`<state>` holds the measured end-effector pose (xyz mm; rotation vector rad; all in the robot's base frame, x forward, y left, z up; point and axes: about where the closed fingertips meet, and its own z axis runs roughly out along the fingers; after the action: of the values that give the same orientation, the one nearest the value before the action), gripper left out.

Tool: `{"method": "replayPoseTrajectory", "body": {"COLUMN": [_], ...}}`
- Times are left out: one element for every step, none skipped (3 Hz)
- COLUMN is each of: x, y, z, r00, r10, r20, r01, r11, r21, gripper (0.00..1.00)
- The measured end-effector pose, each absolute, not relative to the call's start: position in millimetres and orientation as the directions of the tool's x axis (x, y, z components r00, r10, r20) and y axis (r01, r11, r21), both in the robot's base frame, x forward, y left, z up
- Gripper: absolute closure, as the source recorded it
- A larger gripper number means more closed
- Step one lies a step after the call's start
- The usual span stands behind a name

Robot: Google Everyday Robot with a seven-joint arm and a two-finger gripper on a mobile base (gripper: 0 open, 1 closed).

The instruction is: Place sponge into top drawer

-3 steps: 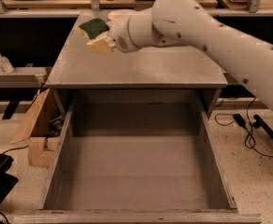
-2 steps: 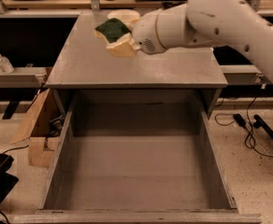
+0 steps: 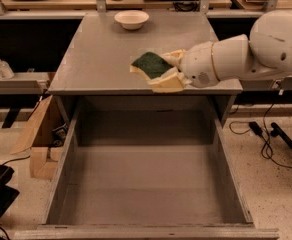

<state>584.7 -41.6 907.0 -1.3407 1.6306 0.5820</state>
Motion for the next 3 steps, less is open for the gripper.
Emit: {"method": "replayPoseTrajectory", "body": {"x": [571.1, 570.1, 576.4], "y": [-51.5, -51.3, -47.7], "z": [886.8, 885.5, 864.2], "r00": [0.049, 0.058, 0.027], "r10": [-0.492, -0.495, -0.499], "r20": [-0.869, -0.867, -0.866], "r01": [-0.956, -0.957, -0.962], "r11": [0.228, 0.218, 0.222], "r21": [-0.183, -0.189, -0.158], "gripper": [1.0, 1.0, 1.0]}}
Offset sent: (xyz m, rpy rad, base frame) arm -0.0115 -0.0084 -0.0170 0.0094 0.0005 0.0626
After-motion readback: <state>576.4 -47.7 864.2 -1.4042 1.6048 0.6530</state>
